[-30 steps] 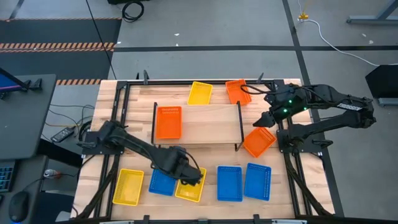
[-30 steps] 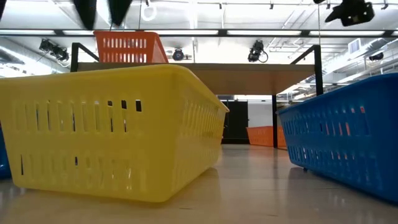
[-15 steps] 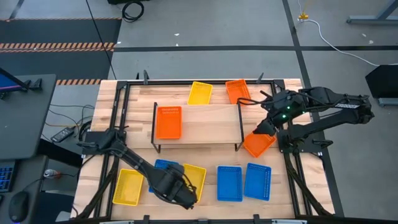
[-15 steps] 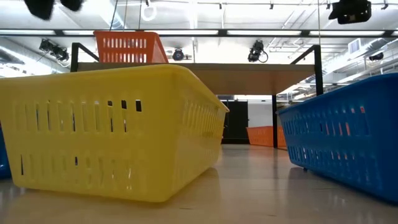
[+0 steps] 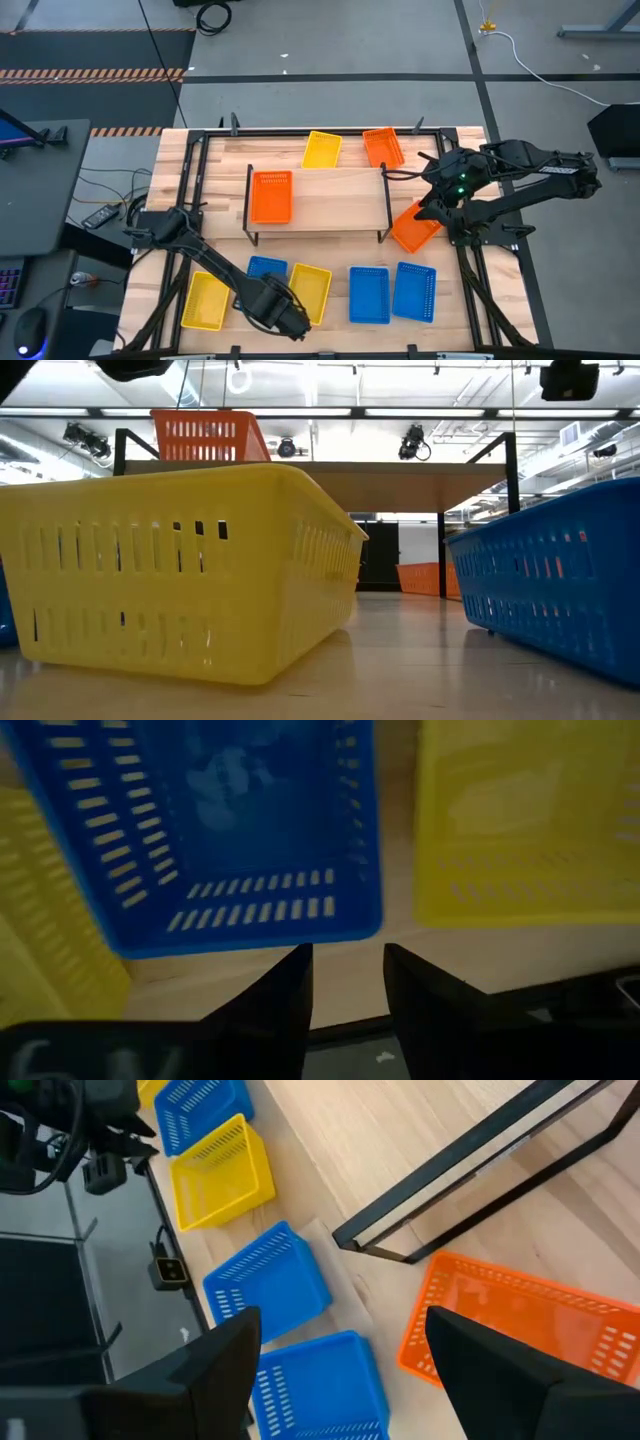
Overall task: Stack baskets on shelf by color
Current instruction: Put the left blue bin on the shelf
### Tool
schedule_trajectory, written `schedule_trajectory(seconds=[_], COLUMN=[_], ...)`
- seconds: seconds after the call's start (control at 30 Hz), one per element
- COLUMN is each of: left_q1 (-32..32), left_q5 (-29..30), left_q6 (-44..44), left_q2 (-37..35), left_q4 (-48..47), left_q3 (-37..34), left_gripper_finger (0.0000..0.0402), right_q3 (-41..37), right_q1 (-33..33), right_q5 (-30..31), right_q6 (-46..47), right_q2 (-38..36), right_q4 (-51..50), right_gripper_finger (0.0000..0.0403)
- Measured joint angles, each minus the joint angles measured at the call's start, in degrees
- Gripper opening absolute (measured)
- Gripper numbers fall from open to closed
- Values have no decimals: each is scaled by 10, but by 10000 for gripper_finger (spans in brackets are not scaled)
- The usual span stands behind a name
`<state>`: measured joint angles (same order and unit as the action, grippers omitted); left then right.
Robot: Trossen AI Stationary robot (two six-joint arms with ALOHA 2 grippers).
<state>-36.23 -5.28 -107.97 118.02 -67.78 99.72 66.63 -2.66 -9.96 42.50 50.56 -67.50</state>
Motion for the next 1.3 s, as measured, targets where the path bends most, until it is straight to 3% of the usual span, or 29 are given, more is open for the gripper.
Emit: schedule_trajectory(seconds=[0.4, 0.63, 0.87, 1.03, 1.3], left_q1=[11, 27, 48, 50, 38], left_q5=[19, 6, 10, 22, 25], left_q6=[21, 22, 50, 48, -26], left_q2=[1, 2, -9, -48, -93], left_q4=[4, 87, 86, 34, -174], left_q3=[-29, -85, -87, -87, -86], left_gripper_finger=[130, 130, 130, 130, 130], right_q3=[0, 0, 0, 0, 0], right_q1=[0, 0, 0, 0, 0], right_q5=[19, 19, 13, 13, 20], right_q6=[31, 52, 61, 64, 53], right_q2=[0, 0, 0, 0, 0], right_q4=[1, 1, 1, 1, 1], right_gripper_finger=[288, 288, 288, 288, 288])
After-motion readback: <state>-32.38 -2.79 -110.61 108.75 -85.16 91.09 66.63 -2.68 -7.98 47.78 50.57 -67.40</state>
